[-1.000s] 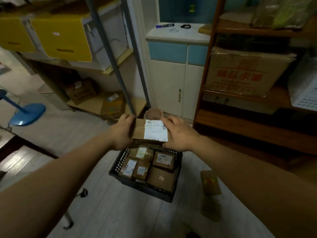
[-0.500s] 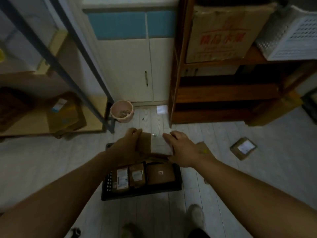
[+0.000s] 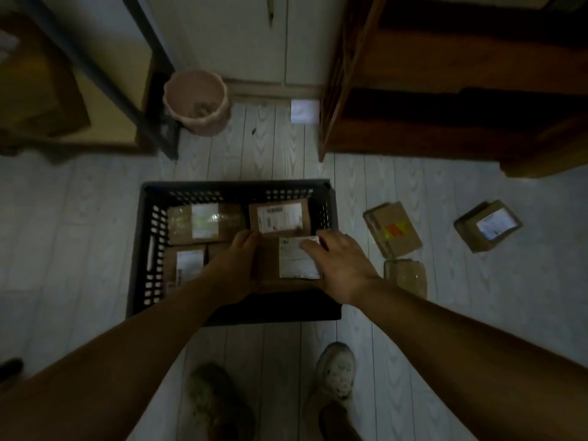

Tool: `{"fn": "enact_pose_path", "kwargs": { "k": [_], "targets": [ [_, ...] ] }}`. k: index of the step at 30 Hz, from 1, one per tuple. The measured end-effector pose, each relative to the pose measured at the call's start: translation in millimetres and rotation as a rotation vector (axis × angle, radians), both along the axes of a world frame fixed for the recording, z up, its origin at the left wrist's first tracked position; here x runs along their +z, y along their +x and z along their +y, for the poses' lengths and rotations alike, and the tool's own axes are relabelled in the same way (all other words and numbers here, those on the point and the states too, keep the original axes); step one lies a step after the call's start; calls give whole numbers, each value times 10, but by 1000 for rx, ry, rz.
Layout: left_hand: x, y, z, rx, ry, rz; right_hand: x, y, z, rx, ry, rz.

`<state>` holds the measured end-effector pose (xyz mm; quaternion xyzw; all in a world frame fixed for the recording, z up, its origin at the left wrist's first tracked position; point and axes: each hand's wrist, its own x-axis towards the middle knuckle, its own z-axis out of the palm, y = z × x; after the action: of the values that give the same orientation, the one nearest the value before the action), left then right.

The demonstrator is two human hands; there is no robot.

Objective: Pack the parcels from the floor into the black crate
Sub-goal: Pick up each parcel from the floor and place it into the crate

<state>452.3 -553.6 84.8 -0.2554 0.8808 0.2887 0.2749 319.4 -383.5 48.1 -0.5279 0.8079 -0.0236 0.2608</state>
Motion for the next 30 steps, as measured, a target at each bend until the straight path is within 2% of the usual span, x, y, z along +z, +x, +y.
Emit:
{"fn": "enact_pose_path", "kwargs": {
  "k": [8, 14, 18, 22, 26, 30],
  "targets": [
    [-1390, 78, 183, -138, 35, -124, -1148, 101, 130, 108, 151, 56],
    [-1918, 197, 333, -154, 20, -179, -1572, 277, 180, 120, 272, 73],
    [-2059, 210, 362, -145, 55, -208, -1645, 317, 226, 84, 328, 44],
    [-2089, 225, 329, -84, 121, -180, -1566, 194, 187, 163, 383, 4],
    [-2079, 196, 299, -173, 80, -238, -1505, 200, 212, 205, 469, 15],
    [-1893, 130, 388, -253, -48, -263, -1396, 266, 233, 182, 398, 32]
  ]
}}
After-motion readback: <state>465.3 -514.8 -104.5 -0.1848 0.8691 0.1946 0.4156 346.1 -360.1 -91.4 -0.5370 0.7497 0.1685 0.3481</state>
